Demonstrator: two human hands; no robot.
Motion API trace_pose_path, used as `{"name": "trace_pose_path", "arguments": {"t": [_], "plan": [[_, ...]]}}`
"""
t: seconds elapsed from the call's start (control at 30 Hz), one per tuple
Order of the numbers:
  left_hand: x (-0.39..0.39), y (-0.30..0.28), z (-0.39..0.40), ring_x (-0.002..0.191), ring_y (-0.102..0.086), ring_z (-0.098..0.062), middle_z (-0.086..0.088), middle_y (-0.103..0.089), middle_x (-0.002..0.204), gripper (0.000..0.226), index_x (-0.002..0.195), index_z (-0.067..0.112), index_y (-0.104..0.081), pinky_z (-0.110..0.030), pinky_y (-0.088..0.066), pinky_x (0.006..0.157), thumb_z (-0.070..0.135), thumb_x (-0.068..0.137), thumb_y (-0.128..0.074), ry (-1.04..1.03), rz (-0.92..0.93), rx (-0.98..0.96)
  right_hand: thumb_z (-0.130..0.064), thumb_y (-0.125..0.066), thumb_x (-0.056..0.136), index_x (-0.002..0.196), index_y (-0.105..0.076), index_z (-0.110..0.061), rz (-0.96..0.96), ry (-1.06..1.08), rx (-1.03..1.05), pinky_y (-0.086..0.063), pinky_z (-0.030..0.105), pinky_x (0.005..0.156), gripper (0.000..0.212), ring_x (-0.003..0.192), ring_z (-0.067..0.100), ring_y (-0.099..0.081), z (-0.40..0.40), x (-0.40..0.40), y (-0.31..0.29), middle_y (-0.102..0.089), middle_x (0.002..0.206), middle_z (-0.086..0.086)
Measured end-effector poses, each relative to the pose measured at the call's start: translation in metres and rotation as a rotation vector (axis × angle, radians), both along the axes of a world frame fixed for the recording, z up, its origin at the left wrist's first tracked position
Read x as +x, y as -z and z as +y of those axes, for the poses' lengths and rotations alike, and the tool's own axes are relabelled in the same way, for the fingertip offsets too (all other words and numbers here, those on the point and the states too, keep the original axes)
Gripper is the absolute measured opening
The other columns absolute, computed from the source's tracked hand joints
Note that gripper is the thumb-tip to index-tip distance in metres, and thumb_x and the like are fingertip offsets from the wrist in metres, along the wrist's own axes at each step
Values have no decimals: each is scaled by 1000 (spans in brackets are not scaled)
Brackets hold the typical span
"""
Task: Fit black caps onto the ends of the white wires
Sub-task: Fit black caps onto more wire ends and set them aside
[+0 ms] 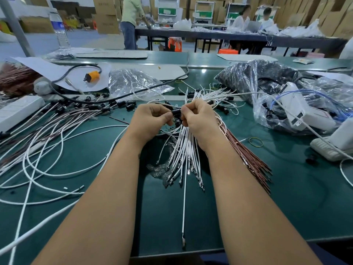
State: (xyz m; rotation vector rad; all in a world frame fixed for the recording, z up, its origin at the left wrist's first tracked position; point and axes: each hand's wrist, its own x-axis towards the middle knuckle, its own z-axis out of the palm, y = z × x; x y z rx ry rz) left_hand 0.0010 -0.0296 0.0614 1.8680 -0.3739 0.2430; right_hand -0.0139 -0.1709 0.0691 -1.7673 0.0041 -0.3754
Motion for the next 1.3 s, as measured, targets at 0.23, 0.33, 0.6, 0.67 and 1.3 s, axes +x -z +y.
{"name": "trace_pose_path", "arguments": {"t": [0.23, 0.33, 0.6, 0.67, 1.3], "plan": [[1, -1, 0, 59, -57, -3, -2, -67, 65, 11, 81, 8, -70, -13, -45, 64, 5, 89, -64, 5, 49, -96, -5, -54, 96, 77, -54, -13, 2, -76, 65, -48, 15, 53, 21, 56, 9, -56, -2, -2, 0, -60, 69, 5], [1, -1, 0, 60, -58, -3, -2, -67, 65, 12, 80, 9, -69, -12, -47, 65, 5, 90, -64, 20, 64, -110, -5, -55, 96, 76, -53, -13, 7, -92, 47, -48, 17, 53, 22, 58, 12, -56, -1, -2, 0, -59, 70, 6], [0, -2, -2, 60, -57, -4, -4, -66, 66, 9, 86, 4, -70, -11, -47, 64, 4, 90, -62, 22, 54, -88, -6, -54, 96, 75, -52, -15, -24, -68, 4, -49, 25, 57, 24, 56, 11, -52, 1, -3, 0, -56, 66, 3], [2, -3, -1, 60, -57, -4, -5, -66, 68, 9, 90, 3, -70, -11, -46, 65, 4, 91, -62, 9, 33, -65, -9, -53, 97, 77, -51, -16, -29, -37, -20, -49, 34, 61, 22, 59, 15, -52, 6, -2, -2, -56, 68, 3], [-5, -9, -6, 42, -37, -2, -2, -60, 64, 20, 89, 12, -70, -18, -34, 46, 21, 98, -53, -24, -69, 196, -13, -44, 99, 103, -56, -9, -413, 838, 387, -45, 26, 64, 13, 69, 7, -54, -13, -2, -17, -58, 82, -7]]}}
